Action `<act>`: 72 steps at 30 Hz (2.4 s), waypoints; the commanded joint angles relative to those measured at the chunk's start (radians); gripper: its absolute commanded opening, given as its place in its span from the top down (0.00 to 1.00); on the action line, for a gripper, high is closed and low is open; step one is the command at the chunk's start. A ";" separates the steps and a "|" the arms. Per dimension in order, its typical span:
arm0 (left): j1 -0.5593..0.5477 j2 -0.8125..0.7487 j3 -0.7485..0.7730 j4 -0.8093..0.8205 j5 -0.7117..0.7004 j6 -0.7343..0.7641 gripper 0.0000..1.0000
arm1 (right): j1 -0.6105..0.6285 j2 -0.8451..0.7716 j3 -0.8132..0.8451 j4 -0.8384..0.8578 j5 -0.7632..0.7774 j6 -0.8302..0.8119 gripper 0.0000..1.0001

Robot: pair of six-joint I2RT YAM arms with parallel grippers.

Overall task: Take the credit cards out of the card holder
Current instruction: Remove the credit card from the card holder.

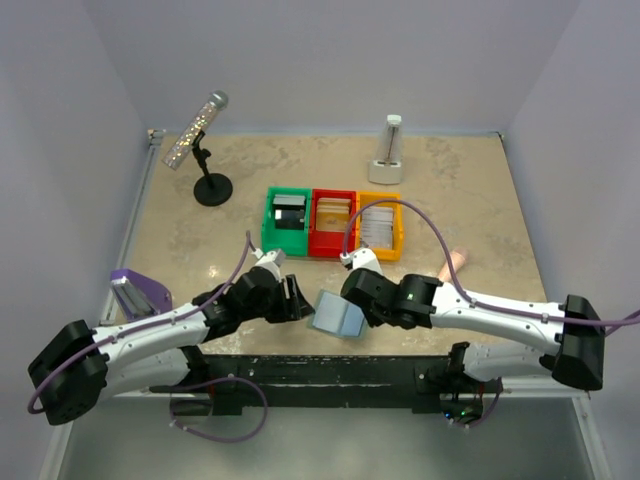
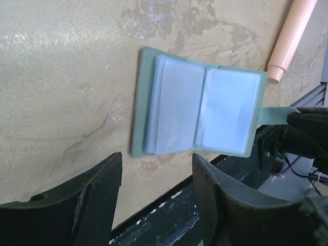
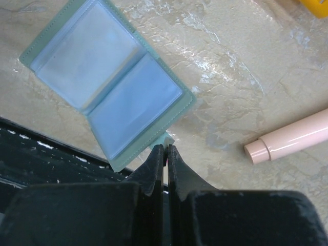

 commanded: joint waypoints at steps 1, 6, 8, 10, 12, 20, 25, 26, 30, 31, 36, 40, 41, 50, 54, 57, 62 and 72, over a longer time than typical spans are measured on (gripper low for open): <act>-0.001 0.033 0.039 0.033 0.017 0.041 0.38 | 0.006 -0.031 -0.038 0.071 0.002 -0.026 1.00; 0.002 0.092 0.043 0.112 0.055 0.033 0.38 | 0.003 -0.019 -0.045 0.110 0.025 -0.077 1.00; 0.007 0.122 0.048 0.152 0.083 0.033 0.40 | -0.006 -0.011 -0.045 0.119 0.025 -0.083 1.00; 0.010 0.145 0.057 0.185 0.104 0.042 0.42 | -0.018 -0.011 -0.053 0.130 0.018 -0.087 1.00; 0.010 0.167 0.063 0.217 0.127 0.051 0.43 | -0.029 -0.014 -0.064 0.143 0.004 -0.095 1.00; 0.010 0.230 0.089 0.248 0.150 0.062 0.44 | -0.043 -0.018 -0.065 0.154 -0.010 -0.107 1.00; 0.010 0.274 0.089 0.274 0.169 0.061 0.44 | -0.046 -0.019 -0.064 0.159 -0.016 -0.109 1.00; 0.010 0.282 0.091 0.277 0.170 0.061 0.44 | -0.046 -0.019 -0.067 0.159 -0.018 -0.109 1.00; 0.010 0.316 0.102 0.281 0.179 0.061 0.44 | -0.048 -0.019 -0.067 0.162 -0.024 -0.106 1.00; 0.010 0.323 0.105 0.283 0.181 0.062 0.44 | -0.048 -0.019 -0.067 0.162 -0.025 -0.106 1.00; 0.010 0.365 0.115 0.289 0.192 0.062 0.45 | -0.048 -0.022 -0.067 0.160 -0.028 -0.109 1.00; 0.010 0.415 0.132 0.318 0.241 0.064 0.45 | -0.048 -0.027 -0.068 0.162 -0.028 -0.111 1.00; 0.008 0.428 0.137 0.330 0.259 0.064 0.46 | -0.048 -0.028 -0.068 0.162 -0.030 -0.111 1.00; 0.005 0.507 0.155 0.513 0.428 0.078 0.46 | -0.049 -0.033 -0.076 0.166 -0.044 -0.104 1.00; 0.004 0.526 0.172 0.553 0.466 0.084 0.46 | -0.052 -0.036 -0.082 0.168 -0.053 -0.094 1.00; 0.002 0.538 0.181 0.583 0.489 0.084 0.46 | -0.054 -0.044 -0.088 0.171 -0.060 -0.081 1.00; 0.002 0.470 0.158 0.571 0.436 0.090 0.46 | -0.058 -0.048 -0.093 0.163 -0.060 -0.072 1.00; 0.004 0.336 0.134 0.162 0.144 0.174 0.47 | -0.063 -0.050 -0.088 0.160 -0.053 -0.086 1.00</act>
